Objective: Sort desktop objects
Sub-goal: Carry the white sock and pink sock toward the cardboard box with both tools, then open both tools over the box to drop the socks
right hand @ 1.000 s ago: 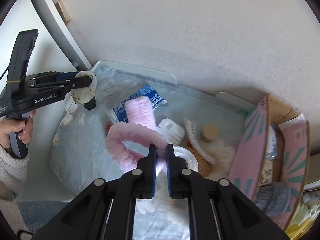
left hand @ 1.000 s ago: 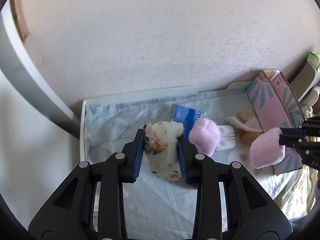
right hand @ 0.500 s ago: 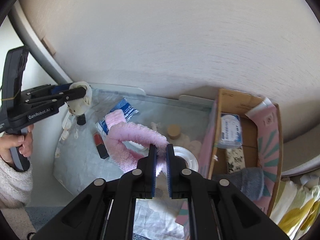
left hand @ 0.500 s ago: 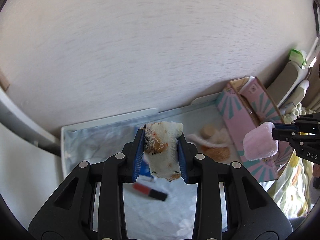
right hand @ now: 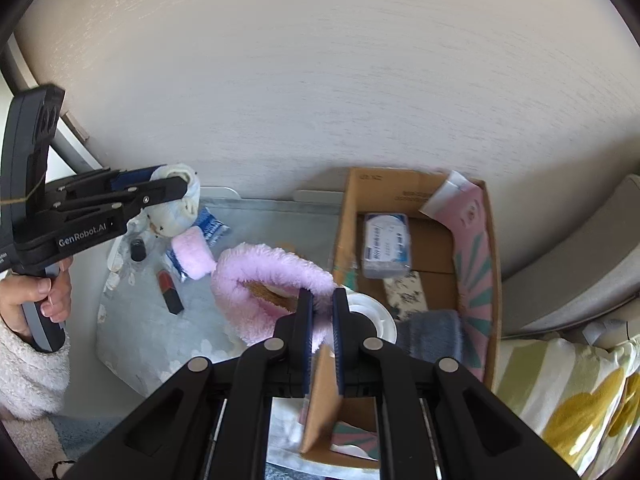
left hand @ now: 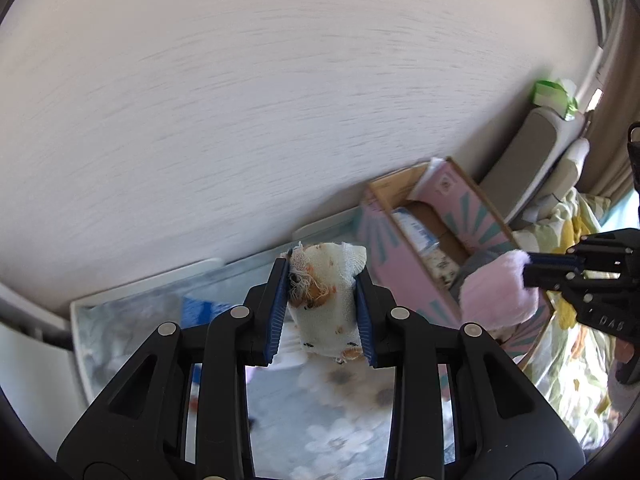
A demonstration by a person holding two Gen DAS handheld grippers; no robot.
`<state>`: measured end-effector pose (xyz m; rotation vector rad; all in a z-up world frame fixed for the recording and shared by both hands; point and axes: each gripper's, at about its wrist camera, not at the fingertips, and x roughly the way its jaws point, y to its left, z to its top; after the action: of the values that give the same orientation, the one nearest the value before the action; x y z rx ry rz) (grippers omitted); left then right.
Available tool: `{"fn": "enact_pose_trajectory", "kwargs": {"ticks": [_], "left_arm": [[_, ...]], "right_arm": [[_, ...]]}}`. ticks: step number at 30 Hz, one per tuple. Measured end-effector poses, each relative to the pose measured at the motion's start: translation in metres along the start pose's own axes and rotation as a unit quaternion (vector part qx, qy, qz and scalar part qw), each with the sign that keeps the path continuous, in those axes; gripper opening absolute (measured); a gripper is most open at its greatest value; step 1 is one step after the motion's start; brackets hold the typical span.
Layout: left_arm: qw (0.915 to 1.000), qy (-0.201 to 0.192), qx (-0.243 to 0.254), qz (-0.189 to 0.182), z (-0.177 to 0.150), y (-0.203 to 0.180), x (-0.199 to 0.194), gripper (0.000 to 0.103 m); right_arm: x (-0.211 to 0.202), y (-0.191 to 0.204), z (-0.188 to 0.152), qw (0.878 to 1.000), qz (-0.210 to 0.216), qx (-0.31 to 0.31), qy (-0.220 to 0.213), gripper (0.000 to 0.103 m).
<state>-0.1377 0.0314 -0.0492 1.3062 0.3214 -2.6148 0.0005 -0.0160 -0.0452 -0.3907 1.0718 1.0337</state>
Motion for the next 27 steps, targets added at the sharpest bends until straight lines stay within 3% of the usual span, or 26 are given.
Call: {"fn": "enact_pose_trajectory", "kwargs": {"ticks": [11, 27], "left_arm": [[0.9989, 0.016, 0.037, -0.026, 0.023, -0.067, 0.040, 0.028], [0.9961, 0.050, 0.057, -0.046, 0.039, -0.124, 0.097, 0.028]], "right_arm": [[0.002, -0.045, -0.020, 1.000, 0.001, 0.006, 0.017, 0.008], [0.011, -0.083, -0.034, 0.999, 0.015, 0.006, 0.045, 0.008]]}}
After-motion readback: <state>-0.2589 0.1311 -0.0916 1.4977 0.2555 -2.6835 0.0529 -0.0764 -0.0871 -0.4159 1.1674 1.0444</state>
